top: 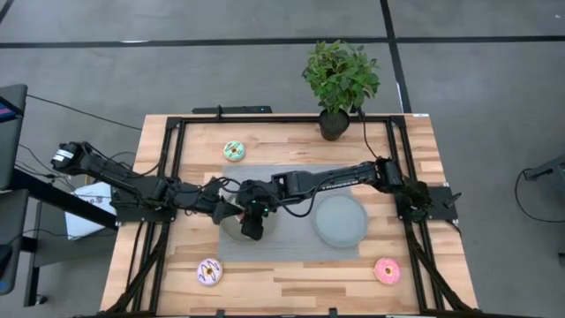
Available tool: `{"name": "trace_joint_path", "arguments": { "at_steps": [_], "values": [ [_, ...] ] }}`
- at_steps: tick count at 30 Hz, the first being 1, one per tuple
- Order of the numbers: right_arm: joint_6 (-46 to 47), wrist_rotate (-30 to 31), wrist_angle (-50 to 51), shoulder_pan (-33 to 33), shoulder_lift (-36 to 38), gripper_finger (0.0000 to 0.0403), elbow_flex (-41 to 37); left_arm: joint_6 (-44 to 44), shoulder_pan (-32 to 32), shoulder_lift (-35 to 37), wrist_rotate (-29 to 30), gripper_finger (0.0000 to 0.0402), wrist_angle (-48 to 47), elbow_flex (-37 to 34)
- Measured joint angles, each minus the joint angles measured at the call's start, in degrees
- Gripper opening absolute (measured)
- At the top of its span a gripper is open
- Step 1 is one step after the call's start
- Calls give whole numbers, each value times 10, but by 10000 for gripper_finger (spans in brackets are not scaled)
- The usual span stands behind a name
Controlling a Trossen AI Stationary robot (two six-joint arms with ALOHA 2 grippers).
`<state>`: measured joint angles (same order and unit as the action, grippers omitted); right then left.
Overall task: Pick & Place donuts
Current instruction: Put the small pink donut on the dark gray plate
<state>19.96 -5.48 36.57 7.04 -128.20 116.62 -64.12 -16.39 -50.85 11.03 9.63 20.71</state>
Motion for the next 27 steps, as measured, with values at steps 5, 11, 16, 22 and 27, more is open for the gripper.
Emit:
{"name": "trace_joint_path", "arguments": {
  "at_steps": [5, 11, 16, 22, 27],
  "values": [
    [2, -2, 45, 4, 0, 212, -1, 1, -1, 0, 3, 28, -47, 0],
    [10, -4, 116, 12, 0, 239, -1, 0, -2, 0, 8, 22, -130, 0],
    [10, -4, 129, 19, 0, 239, -1, 0, -10, -12, 21, 27, -179, 0],
    [11, -4, 128, 19, 0, 239, -1, 16, -23, -71, 56, 27, -157, 0],
    [11, -4, 127, 19, 0, 239, -1, 31, -25, -132, 58, 27, -105, 0]
  ]
}}
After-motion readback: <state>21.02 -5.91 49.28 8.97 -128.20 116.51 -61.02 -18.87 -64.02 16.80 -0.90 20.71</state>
